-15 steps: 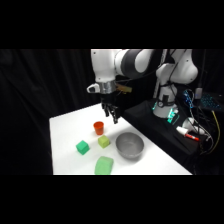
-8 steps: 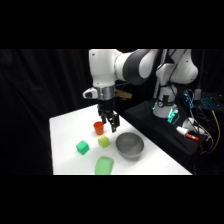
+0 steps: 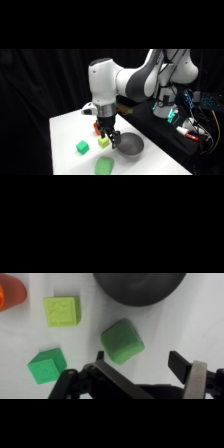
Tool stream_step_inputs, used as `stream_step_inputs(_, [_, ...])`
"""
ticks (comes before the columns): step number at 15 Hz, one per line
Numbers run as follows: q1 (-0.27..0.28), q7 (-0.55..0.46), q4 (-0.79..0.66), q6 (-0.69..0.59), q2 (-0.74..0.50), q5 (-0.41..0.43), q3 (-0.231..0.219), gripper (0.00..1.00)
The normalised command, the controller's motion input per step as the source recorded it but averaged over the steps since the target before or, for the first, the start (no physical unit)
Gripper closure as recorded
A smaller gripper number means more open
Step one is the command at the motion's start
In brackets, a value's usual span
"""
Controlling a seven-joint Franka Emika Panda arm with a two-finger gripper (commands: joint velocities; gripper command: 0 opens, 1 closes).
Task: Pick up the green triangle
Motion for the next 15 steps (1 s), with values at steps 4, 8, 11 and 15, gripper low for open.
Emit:
stream_step_inputs(4, [0.055, 0.12, 0.36, 0.11, 0.41, -0.154, -0.025, 0.0])
stream_step_inputs(8, [0.056, 0.08, 0.48, 0.03, 0.44, -0.138, -0.049, 0.0])
stream_step_inputs(11, [0.05, 0.05, 0.5, -0.02, 0.43, -0.101, -0.038, 0.0])
stream_step_inputs(15, [0.051, 0.03, 0.42, -0.06, 0.35, -0.101, -0.038, 0.05])
